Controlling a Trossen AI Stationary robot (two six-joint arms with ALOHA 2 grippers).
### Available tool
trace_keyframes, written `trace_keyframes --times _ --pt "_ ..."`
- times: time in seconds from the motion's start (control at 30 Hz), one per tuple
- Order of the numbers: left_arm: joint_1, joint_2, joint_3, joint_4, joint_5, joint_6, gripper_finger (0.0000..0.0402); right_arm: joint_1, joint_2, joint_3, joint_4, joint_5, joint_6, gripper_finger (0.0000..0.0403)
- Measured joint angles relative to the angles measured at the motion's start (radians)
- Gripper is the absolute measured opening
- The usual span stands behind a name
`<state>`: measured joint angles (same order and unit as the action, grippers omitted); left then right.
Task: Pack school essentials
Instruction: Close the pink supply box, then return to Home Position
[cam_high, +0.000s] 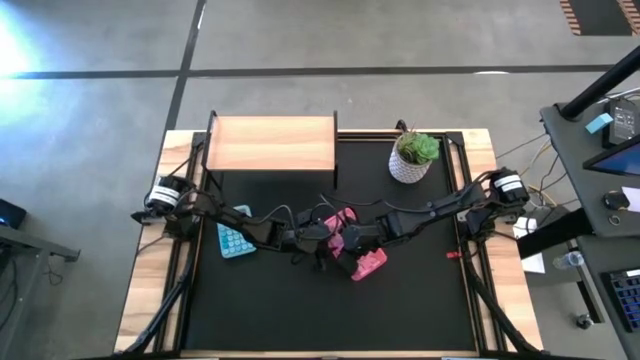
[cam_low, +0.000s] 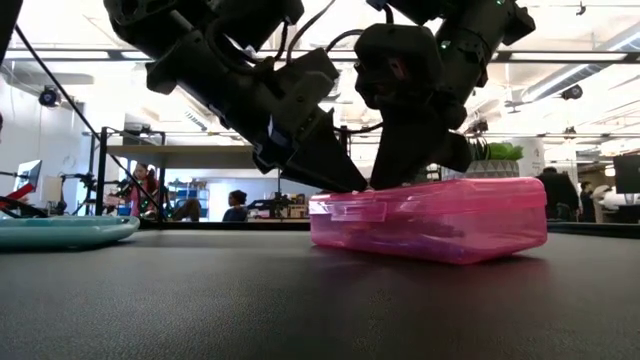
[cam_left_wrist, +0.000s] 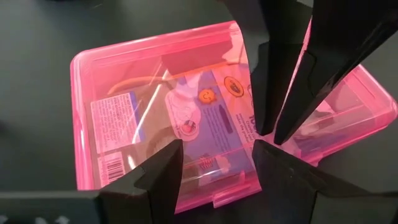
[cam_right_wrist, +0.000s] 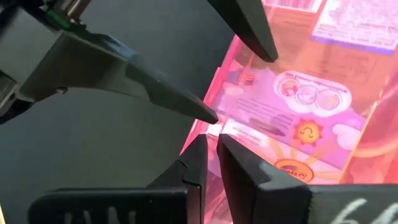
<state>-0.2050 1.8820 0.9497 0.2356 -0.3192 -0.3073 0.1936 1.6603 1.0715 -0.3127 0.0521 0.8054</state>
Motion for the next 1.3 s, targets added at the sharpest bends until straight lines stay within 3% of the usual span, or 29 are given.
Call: trace_keyframes --times 0.6,0.8,1.07,1.3 --pt "-0.001 -0.208 0.012 -0.024 -0.005 0.053 0.0183 0.000 -0.102 0.103 -0.179 0.009 -0.084 0.0036" --pt "-0.002 -0.337 0.014 -0.131 -0.004 0.051 0.0183 0.009 -0.186 0.117 -0.224 0.021 -0.150 0.0036" --pt "-0.011 -0.658 0.003 -0.343 -0.004 0.024 0.0183 0.101 -0.381 0.088 -0.231 0.167 -0.358 0.0036" --pt "-0.043 -0.944 -0.024 -0.416 -0.008 0.031 0.0183 0.241 -0.539 0.042 -0.235 0.447 -0.429 0.0036"
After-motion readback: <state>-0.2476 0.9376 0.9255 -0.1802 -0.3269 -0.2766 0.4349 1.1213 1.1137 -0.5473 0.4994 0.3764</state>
